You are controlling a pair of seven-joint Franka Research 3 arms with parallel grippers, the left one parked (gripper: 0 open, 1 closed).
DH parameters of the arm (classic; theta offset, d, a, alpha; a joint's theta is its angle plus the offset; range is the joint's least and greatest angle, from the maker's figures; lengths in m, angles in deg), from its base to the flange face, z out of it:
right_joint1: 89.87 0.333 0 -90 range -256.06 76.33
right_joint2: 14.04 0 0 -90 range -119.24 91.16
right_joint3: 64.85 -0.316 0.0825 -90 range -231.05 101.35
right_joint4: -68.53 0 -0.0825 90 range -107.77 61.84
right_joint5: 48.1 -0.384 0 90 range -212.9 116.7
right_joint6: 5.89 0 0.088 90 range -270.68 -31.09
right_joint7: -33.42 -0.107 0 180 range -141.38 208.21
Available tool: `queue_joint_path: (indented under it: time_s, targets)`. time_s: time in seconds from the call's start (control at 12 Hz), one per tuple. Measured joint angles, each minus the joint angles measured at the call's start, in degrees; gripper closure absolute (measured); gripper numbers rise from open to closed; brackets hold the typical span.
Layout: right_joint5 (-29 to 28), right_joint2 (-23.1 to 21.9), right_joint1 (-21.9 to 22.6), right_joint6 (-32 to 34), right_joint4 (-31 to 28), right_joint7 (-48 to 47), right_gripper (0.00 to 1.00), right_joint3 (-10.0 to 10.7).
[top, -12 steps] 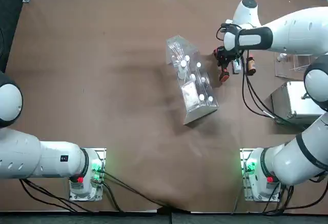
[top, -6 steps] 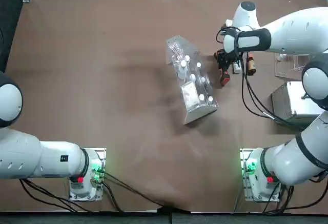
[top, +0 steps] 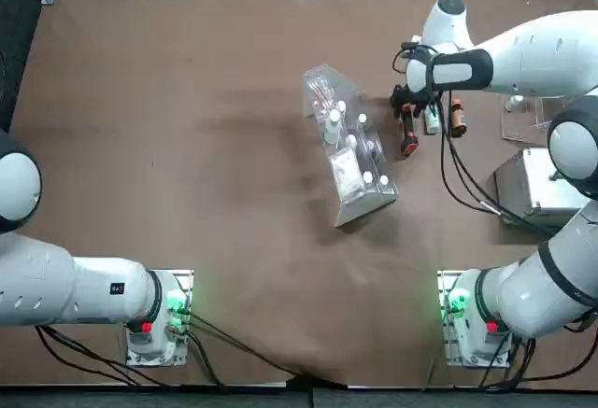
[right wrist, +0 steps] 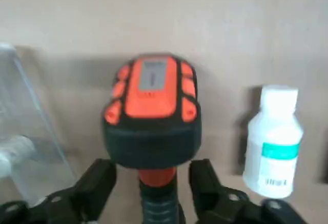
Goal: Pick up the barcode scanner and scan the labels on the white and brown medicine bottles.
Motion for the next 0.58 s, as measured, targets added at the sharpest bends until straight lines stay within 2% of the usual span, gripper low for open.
queue_joint_path:
  time_s: [0.08, 0.17, 0.42, 0.58]
  targets:
    - [0.0, -0.4, 0.0, 1.9, 2.0, 0.0, 0.02, 0.1]
    - [0.0, -1.2, -0.1, 4.6, 4.6, -0.1, 0.0, 0.3]
    - [0.0, -4.0, -1.1, 16.6, 15.3, -1.1, 0.0, 1.4]
    - [0.1, -5.2, -3.3, 25.5, 23.4, -2.3, 0.0, 1.9]
